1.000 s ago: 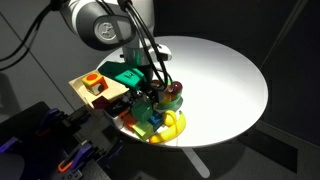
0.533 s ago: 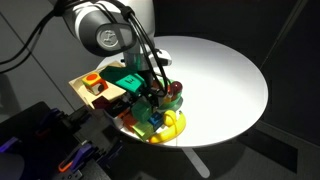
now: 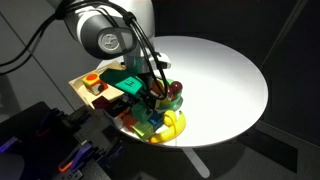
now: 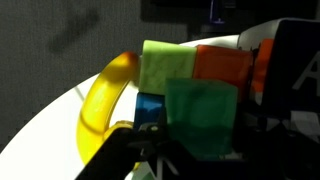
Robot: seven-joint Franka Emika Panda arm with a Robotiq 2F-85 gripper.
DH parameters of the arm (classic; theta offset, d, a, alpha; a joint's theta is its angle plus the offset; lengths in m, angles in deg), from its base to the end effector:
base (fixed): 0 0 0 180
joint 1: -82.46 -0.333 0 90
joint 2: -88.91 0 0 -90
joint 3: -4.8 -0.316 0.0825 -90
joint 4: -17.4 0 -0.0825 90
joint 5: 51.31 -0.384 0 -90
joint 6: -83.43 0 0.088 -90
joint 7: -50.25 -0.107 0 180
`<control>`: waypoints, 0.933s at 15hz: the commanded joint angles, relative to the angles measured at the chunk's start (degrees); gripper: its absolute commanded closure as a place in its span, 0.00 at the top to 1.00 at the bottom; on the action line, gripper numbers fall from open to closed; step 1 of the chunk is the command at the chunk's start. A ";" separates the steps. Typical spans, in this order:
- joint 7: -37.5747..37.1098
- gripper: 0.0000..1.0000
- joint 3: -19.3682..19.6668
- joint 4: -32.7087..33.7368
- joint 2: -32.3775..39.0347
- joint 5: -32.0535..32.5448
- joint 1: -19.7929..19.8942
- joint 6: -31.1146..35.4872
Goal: Put the green block inside the wooden crate
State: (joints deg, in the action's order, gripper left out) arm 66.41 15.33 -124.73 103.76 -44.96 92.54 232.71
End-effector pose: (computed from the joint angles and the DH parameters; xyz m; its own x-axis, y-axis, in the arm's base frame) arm 0.4301 -0.1639 0.1802 0.9876 0.0202 -0.1560 0.0281 -0.9984 0.0487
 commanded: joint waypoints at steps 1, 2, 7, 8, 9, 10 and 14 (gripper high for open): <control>-1.58 0.29 -0.08 -0.17 -1.61 2.41 -0.34 -1.94; -2.10 0.28 -0.03 -0.42 -2.14 2.95 -0.66 -2.49; -4.29 0.28 -0.14 -1.06 -3.80 5.32 -2.11 -3.95; -4.88 0.28 -0.20 -1.25 -4.32 5.72 -2.47 -4.27; -5.40 0.28 -0.29 -1.40 -4.79 6.05 -2.81 -4.64; -5.85 0.28 -0.40 -1.63 -5.35 6.45 -3.19 -4.97; -7.57 0.28 -1.16 -2.42 -7.33 7.65 -4.48 -6.23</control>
State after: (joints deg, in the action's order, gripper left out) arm 61.57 14.83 -125.45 99.85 -39.45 88.65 228.24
